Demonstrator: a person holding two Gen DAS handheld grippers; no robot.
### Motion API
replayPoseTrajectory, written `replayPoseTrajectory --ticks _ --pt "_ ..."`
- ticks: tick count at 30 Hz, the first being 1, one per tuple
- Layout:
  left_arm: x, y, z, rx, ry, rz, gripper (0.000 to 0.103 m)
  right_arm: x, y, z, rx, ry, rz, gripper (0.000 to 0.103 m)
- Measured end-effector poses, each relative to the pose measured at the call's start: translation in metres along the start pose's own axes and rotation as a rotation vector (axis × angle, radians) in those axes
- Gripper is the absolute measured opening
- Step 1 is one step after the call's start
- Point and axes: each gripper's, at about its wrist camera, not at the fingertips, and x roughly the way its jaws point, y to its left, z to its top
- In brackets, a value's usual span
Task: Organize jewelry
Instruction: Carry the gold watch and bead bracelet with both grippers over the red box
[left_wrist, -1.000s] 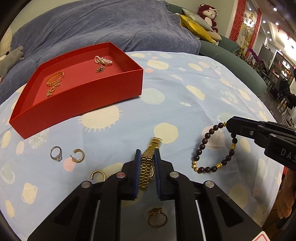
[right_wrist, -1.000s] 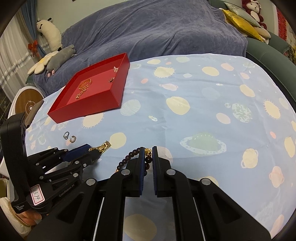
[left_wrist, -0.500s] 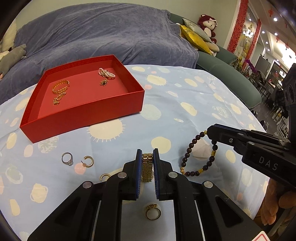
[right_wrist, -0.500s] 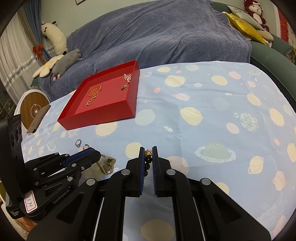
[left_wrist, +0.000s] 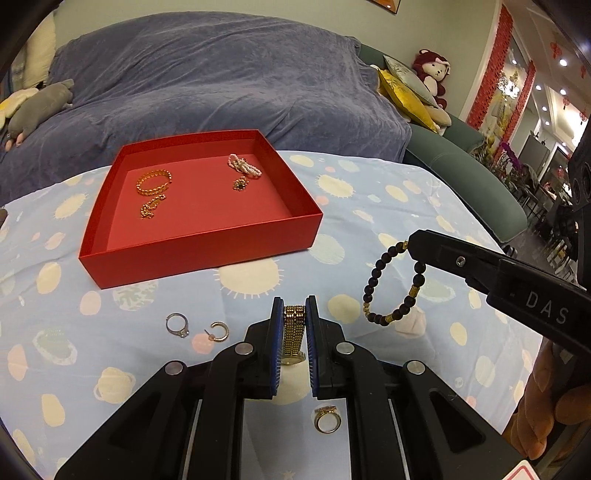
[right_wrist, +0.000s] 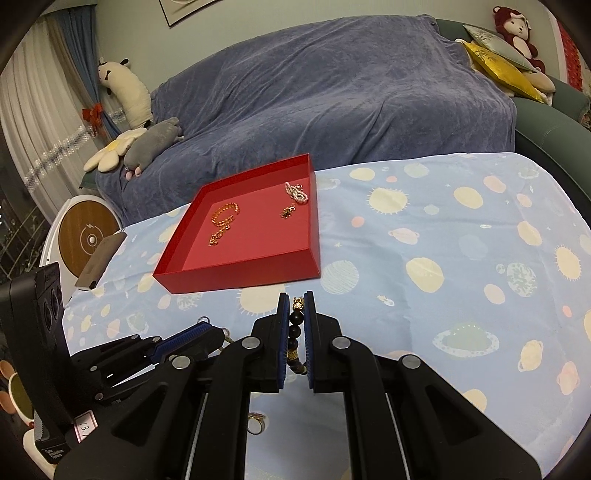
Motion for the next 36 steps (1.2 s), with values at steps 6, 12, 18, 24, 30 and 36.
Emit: replayPoseTrajectory --ticks 6,12,18,24,30,36 --pt "-0.018 0.018 0.007 -0.040 -0.034 0.011 0.009 0.003 0.018 0.007 -0.013 -0.011 0.022 0.007" --pt "-0.038 0.043 0.024 -0.088 -0.078 0.037 0.009 0.003 0.040 0.024 -0.039 -0.032 0.053 0.007" --pt "-0.050 0.075 0.053 -0.126 -0.116 0.079 0.009 0.016 0.060 0.055 -0.077 -0.055 0.076 0.007" --pt "-0.039 0.096 0.085 -0.132 -0.135 0.123 0.009 0.046 0.068 0.091 -0.082 -0.075 0.074 0.007" --pt "-0.007 0.110 0.101 -0.145 -0.113 0.125 0.009 0.086 0.066 0.108 -0.091 -0.056 0.047 0.007" --pt "0.025 0.122 0.108 -0.160 -0.081 0.141 0.009 0.131 0.058 0.107 -0.092 0.012 0.019 0.007"
